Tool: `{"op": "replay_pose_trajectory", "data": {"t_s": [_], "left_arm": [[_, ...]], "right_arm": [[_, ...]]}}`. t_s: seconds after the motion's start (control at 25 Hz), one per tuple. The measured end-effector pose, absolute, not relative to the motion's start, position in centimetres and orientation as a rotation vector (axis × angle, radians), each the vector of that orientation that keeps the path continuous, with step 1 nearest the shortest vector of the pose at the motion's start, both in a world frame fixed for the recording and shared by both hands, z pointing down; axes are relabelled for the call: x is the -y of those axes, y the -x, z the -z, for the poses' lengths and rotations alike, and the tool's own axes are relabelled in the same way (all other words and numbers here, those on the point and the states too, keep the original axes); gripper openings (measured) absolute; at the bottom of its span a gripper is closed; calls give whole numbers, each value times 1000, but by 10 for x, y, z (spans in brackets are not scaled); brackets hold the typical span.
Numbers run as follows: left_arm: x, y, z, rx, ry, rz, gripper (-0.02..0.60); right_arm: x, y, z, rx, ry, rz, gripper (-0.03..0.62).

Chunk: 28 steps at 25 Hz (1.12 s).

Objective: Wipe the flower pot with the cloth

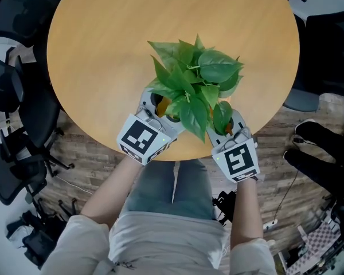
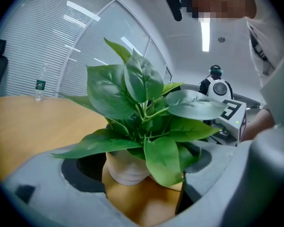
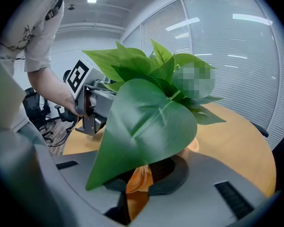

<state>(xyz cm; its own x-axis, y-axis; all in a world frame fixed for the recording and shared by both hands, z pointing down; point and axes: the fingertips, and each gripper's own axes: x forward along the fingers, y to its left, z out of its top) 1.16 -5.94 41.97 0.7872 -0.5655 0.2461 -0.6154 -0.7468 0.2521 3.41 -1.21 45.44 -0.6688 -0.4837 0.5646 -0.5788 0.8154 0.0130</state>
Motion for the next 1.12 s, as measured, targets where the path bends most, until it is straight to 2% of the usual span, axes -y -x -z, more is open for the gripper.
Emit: {"op": "replay_pose_trajectory", "data": {"t_s": [0.56, 0.84, 1.12], "left_arm": [[33, 6, -422, 601, -2755, -285, 449], [41, 48, -432, 507, -2788, -377, 449], [66, 28, -423, 320, -2914, -332, 458]], "right_arm": [[25, -47, -454, 2426, -806, -228, 44], [29, -54, -451, 2421, -850, -235, 44], [43, -69, -449, 2366, -893, -201, 44]]}}
